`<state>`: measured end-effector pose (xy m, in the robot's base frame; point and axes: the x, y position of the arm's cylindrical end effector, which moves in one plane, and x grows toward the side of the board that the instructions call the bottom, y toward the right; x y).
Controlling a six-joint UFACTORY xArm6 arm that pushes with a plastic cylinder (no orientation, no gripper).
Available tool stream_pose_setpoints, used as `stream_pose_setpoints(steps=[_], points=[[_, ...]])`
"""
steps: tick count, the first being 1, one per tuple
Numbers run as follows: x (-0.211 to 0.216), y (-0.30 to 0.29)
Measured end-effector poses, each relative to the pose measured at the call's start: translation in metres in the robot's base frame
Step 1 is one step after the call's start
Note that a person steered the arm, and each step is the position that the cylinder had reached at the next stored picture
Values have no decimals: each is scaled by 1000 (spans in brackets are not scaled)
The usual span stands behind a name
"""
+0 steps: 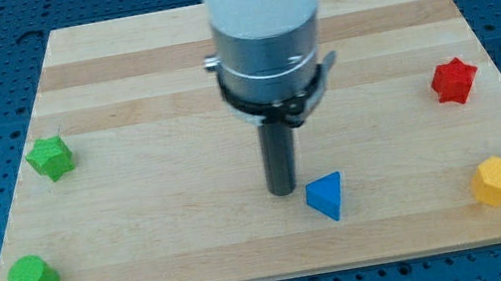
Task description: Push the blue triangle slightly down
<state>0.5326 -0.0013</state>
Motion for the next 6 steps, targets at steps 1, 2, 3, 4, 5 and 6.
stream_pose_setpoints(steps=[1,2,3,4,5,6], points=[[7,-4],[10,-3],[10,16],[11,34],[20,43],[39,43]])
